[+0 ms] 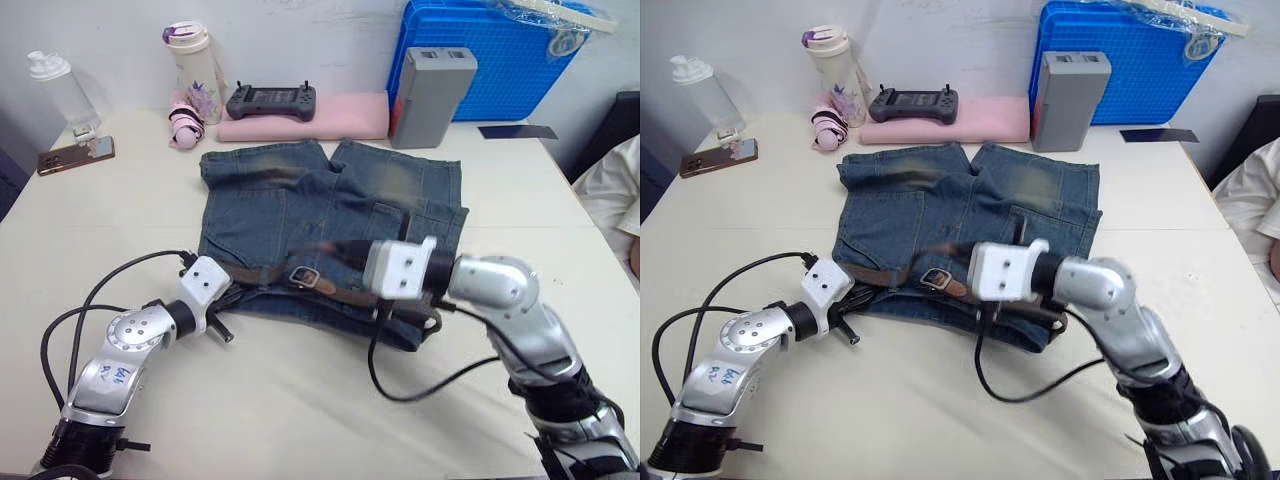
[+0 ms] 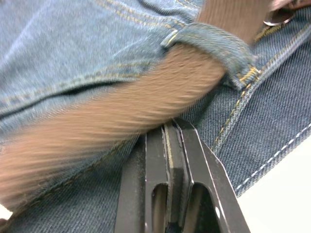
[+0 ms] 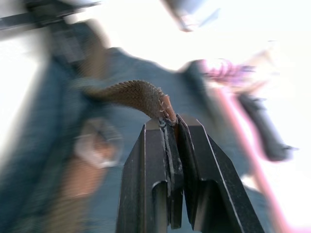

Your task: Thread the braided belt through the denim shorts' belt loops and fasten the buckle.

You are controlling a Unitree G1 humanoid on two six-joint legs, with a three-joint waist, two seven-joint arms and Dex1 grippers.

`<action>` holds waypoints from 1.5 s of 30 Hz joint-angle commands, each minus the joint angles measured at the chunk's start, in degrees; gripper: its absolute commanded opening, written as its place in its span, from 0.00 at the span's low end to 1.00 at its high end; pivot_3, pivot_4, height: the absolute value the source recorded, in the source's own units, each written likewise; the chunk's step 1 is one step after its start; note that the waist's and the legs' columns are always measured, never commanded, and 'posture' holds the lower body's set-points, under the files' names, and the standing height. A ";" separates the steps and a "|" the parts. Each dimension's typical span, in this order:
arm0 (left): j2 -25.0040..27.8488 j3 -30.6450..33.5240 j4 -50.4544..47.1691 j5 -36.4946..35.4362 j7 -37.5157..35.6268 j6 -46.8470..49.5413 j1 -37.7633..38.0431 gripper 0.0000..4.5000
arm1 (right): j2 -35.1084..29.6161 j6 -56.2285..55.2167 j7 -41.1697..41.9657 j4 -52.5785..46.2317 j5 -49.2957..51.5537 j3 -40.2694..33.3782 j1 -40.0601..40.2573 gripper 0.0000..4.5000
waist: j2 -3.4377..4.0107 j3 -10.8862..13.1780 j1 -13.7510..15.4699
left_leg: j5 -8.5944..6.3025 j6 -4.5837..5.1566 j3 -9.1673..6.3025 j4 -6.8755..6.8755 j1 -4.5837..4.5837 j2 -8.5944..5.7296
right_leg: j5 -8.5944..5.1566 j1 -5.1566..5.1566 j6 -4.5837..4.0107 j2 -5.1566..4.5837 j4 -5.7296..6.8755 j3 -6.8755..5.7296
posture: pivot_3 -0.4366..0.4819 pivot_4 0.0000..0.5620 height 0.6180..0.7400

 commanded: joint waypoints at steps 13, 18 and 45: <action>5.83 17.81 -9.44 -29.93 -14.23 18.73 -5.48 0.71 | 0.52 -4.12 -2.95 3.25 -2.12 3.82 0.22 0.00 | -0.06 0.15 -0.14 | 0.00 0.06 0.00 -0.04 -0.25 -0.01 | 0.00 -0.12 0.00 0.01 -0.07 -0.07 | 0.48 0.27 0.87; 4.00 23.75 -8.58 -43.23 -9.17 27.57 -10.71 0.71 | 0.64 -5.41 -3.04 4.31 -3.25 5.22 0.16 0.00 | -0.05 0.17 -0.11 | 0.00 0.06 -0.01 0.01 -0.20 -0.03 | 0.00 -0.03 0.01 0.01 -0.07 -0.08 | 0.48 0.27 0.87; -6.85 0.19 8.17 -12.02 -10.01 -3.78 -18.91 0.07 | 2.55 -3.92 -2.74 1.76 -3.58 7.03 -1.16 0.00 | -0.07 0.18 -0.05 | 0.04 0.00 0.03 0.13 -0.25 0.03 | 0.01 -0.06 0.04 0.20 0.07 -0.11 | 0.48 0.27 0.87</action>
